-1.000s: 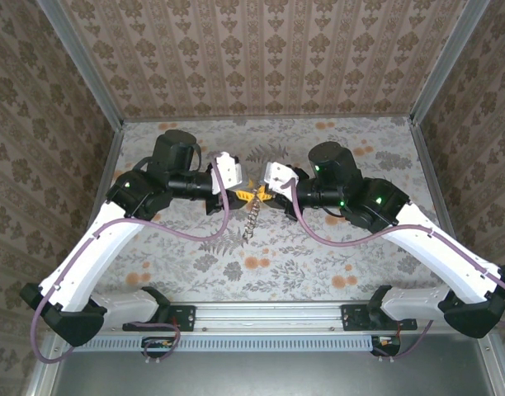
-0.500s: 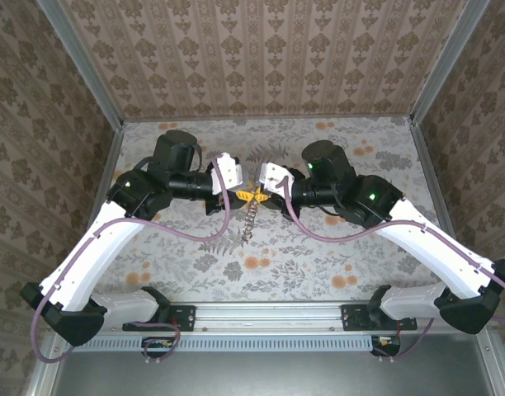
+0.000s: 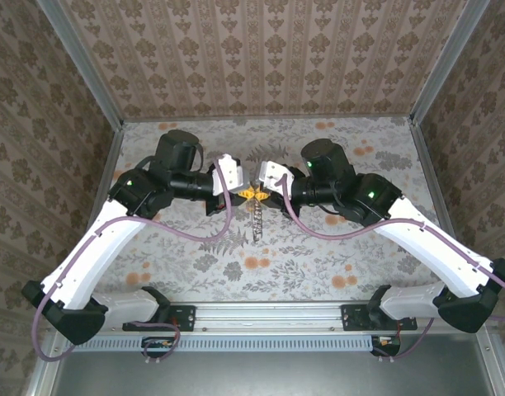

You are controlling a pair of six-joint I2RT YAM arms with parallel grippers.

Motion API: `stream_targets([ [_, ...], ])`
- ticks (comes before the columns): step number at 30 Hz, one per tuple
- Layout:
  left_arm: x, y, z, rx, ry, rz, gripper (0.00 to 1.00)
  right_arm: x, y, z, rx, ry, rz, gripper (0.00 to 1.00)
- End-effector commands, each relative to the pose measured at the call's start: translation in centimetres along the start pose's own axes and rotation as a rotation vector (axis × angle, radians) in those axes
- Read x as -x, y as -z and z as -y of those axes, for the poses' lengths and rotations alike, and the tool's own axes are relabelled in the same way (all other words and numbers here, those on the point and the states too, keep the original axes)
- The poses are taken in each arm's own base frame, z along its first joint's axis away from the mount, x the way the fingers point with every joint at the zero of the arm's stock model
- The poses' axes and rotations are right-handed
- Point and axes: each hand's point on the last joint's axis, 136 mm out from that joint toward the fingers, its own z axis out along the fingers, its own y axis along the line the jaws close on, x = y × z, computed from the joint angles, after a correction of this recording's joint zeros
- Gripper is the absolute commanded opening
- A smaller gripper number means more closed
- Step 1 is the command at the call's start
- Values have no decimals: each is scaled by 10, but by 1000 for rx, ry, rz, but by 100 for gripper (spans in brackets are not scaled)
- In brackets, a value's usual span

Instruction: Put the keys on the keyring

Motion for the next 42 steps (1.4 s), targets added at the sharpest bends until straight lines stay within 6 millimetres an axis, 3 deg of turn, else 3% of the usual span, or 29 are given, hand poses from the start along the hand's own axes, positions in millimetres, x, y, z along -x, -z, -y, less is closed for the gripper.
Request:
stream_targets([
  [1,43,32,8,-25,-36,218,0,19,12,-4,-4,31,81,0],
  [4,57,47,10,-46,-34,326,0,21,14,-7,9,24,101,5],
  [8,65,52,10,-68,-34,391,0,30,17,-10,25,25,151,14],
  [22,69,52,9,-89,-15,469,0,43,23,-14,38,14,228,9],
  [34,70,51,3,-61,-4,496,0,39,20,-15,49,2,216,7],
  [42,67,53,0,-48,8,505,0,49,45,-3,-69,32,262,23],
])
